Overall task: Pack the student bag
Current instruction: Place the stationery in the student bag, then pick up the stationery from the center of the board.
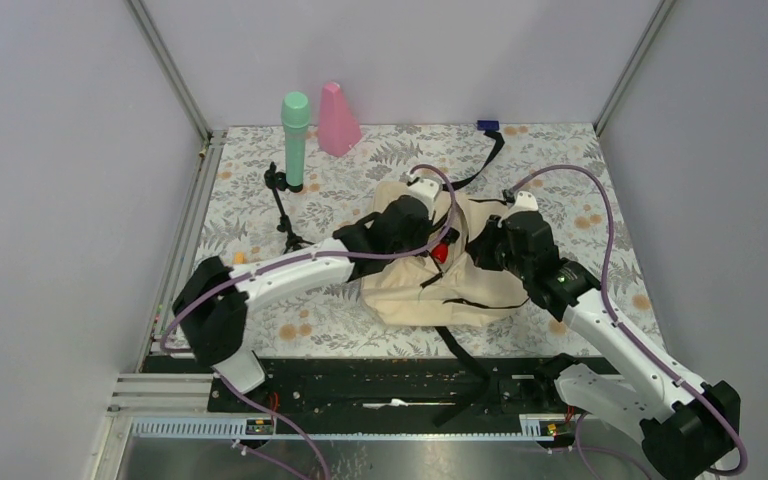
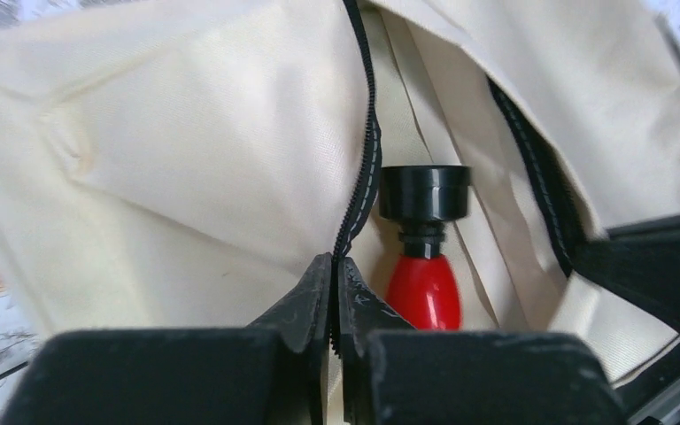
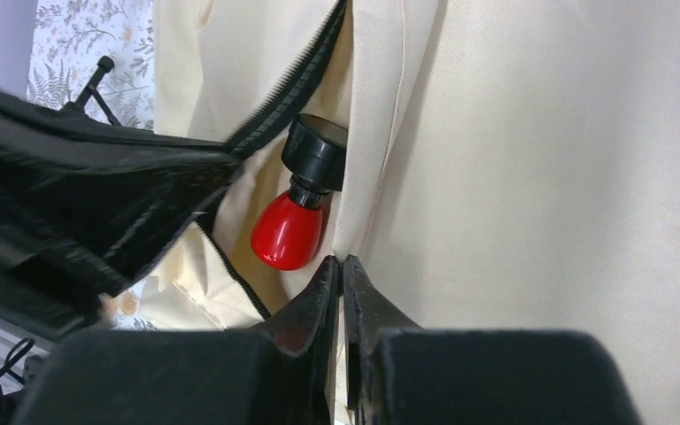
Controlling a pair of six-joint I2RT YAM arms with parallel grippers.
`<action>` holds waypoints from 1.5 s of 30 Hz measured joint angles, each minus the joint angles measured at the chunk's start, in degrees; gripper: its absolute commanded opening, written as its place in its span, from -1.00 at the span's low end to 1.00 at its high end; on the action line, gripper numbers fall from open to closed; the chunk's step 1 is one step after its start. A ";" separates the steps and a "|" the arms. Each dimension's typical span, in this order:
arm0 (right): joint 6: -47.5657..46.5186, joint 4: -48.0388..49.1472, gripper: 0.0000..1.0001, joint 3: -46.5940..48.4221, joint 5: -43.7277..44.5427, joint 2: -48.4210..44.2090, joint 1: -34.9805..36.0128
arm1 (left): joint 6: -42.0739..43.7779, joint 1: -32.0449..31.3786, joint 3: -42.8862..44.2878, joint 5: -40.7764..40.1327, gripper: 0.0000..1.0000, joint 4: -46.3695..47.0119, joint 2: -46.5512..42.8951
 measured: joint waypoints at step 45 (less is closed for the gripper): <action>-1.03 5.01 -1.00 3.93 -3.21 4.92 0.22 | -13.44 10.78 -28.35 -4.55 0.84 -9.49 -33.62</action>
